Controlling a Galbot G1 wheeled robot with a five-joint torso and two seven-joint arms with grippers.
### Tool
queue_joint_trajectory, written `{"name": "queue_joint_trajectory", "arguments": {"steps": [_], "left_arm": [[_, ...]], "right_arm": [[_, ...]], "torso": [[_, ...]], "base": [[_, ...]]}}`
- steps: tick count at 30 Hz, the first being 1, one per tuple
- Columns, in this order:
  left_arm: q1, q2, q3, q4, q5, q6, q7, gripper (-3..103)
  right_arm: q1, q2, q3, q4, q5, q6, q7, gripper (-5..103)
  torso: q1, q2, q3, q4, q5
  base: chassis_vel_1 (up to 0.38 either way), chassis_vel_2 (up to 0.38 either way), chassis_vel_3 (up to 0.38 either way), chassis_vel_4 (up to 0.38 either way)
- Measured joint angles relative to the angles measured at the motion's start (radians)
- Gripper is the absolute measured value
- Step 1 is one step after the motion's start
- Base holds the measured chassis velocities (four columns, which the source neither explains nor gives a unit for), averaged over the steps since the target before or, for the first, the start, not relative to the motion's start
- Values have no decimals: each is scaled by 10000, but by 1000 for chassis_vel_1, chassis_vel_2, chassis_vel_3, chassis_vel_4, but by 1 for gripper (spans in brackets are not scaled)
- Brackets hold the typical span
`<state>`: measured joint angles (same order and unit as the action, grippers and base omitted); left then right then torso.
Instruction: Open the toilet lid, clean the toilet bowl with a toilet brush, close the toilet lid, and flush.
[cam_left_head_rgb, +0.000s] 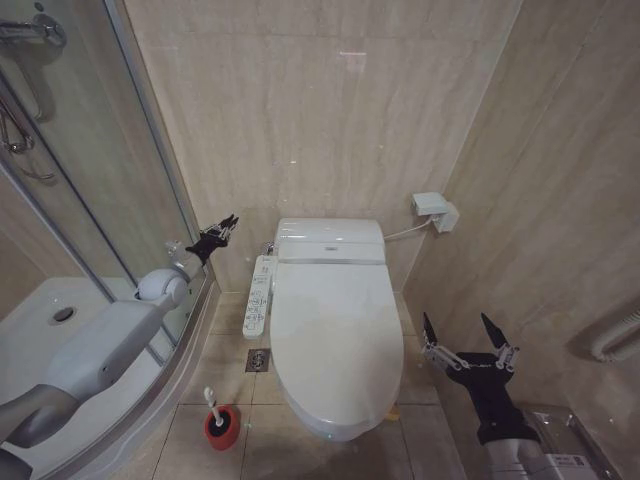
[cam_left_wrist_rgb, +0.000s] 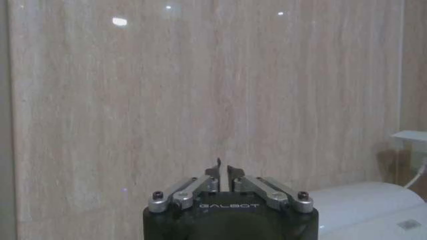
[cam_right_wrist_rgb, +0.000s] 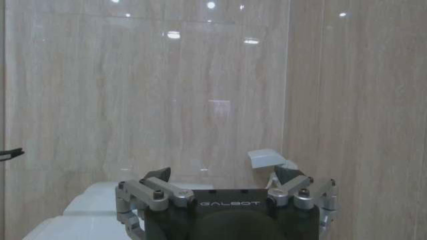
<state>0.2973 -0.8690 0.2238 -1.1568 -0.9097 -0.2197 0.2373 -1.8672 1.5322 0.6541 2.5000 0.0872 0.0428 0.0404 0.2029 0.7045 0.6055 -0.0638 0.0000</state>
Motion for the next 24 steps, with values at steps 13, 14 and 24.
{"name": "queue_joint_trajectory", "arguments": {"steps": [13, 14, 24], "left_arm": [[320, 155, -203, -105, 25, -184, 723, 0], [324, 155, -202, -105, 24, -189, 757, 0], [339, 141, -203, -49, 11, -198, 918, 0]], "right_arm": [[0, 0, 0, 0, 0, 0, 0, 100], [0, 0, 0, 0, 0, 0, 0, 100], [0, 0, 0, 0, 0, 0, 0, 100]], "torso": [[-1, 1, -1, -2, 0], [-1, 1, -1, -3, 0], [0, 0, 0, -4, -1]], "base": [[0, 0, 0, 0], [0, 0, 0, 0], [-47, 51, 55, -47]]}}
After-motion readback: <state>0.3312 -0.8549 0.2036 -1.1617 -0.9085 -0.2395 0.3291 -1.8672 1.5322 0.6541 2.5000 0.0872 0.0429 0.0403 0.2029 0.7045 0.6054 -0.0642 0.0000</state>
